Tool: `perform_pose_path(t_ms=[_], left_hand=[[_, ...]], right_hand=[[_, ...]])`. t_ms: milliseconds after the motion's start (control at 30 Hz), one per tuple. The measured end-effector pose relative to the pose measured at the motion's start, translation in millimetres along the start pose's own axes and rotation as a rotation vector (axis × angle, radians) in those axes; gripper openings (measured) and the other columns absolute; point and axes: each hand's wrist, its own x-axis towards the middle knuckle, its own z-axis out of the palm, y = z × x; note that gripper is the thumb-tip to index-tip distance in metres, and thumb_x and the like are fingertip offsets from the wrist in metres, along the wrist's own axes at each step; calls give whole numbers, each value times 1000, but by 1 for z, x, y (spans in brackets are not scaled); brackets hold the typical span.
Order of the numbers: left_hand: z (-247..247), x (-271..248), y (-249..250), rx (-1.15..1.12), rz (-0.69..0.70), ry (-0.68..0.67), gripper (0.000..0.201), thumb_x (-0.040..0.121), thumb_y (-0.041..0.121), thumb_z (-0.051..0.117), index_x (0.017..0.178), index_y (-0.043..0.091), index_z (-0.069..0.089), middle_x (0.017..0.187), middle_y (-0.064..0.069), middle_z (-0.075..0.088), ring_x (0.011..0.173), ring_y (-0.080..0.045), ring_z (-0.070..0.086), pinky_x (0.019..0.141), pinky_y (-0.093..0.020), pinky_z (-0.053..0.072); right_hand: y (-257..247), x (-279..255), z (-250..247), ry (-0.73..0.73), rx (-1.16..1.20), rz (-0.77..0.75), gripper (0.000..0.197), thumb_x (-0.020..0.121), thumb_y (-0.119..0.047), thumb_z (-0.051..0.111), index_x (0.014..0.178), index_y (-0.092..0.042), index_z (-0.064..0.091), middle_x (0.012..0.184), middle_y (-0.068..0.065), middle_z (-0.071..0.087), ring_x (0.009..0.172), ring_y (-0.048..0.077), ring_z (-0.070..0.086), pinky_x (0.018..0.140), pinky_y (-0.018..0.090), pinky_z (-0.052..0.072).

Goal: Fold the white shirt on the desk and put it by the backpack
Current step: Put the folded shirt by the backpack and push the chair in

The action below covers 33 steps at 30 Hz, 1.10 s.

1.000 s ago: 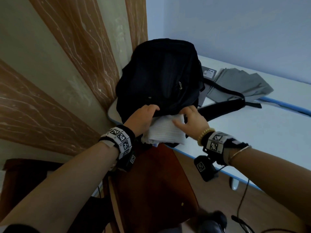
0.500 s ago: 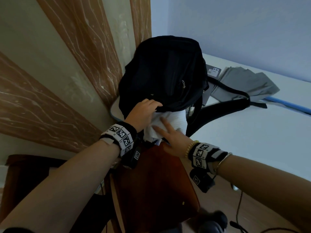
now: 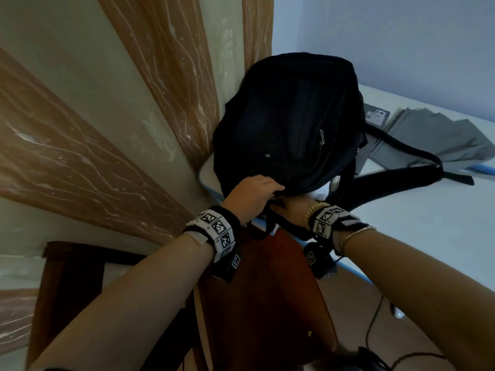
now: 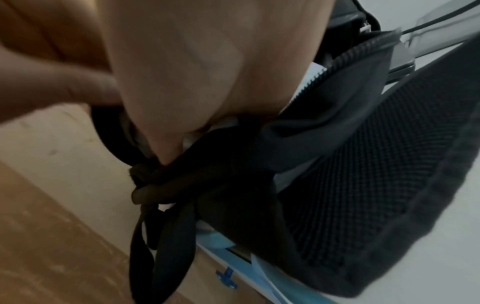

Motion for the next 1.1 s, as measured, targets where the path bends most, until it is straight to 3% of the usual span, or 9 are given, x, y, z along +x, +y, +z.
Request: perform_pose_path(t_ms=[167,233,333,400,500,633,833,1100], left_hand=[[18,-5,2,180,-51,-46,32,67,6,75,97,18,74,85,-3,68,76,-27,64,61,-34,49],[22,-3,6,165,-68,-57,36,71,0,72,104,14,72,87,-9,62,76,-28,60,59,-36,51],[31,-7,16,144,-200,-386,52,89,5,53,140,10,43,122,-12,47,106,-29,51,87,-39,48],[32,-11,25,179,-265,-512,61,92,13,51,147,10,27,134,-10,36,117,-29,43,95,-39,44],[24,-16,38,100,-335,-509,60,94,16,49,148,10,23,141,-9,31,125,-29,39,101,-42,41],[2,-32,55,34,-431,-451,43,95,15,47,138,13,42,137,-8,39,124,-27,41,102,-43,40],[-28,-77,101,14,-562,-386,27,96,16,45,119,14,58,122,-7,59,108,-24,56,90,-39,49],[-61,-152,167,-41,-622,-344,23,97,22,47,114,14,61,120,-5,62,107,-22,58,90,-36,48]], right_hand=[[10,-32,-2,-115,-106,-48,62,92,-38,49,146,-19,28,151,9,34,138,29,30,116,41,19],[12,-47,-8,-56,-8,-84,51,92,-25,50,141,-17,40,142,6,47,130,24,43,110,32,31],[15,-64,-18,101,-16,17,34,94,-22,44,124,-19,60,122,1,65,108,20,61,90,30,47],[14,-71,-22,170,-47,96,32,93,-23,44,119,-20,63,116,-1,67,104,19,62,85,30,48],[3,-80,-30,218,8,131,30,92,-22,45,115,-20,64,112,1,67,101,21,62,82,31,48],[-19,-96,-39,239,76,156,29,91,-19,46,113,-19,65,111,4,67,98,23,63,78,29,46],[-60,-146,-35,328,173,47,27,90,-11,47,106,-15,69,106,4,69,95,21,63,75,22,40],[-112,-218,-12,329,198,-15,25,88,-9,49,96,-13,72,107,6,68,95,23,63,82,31,49]])
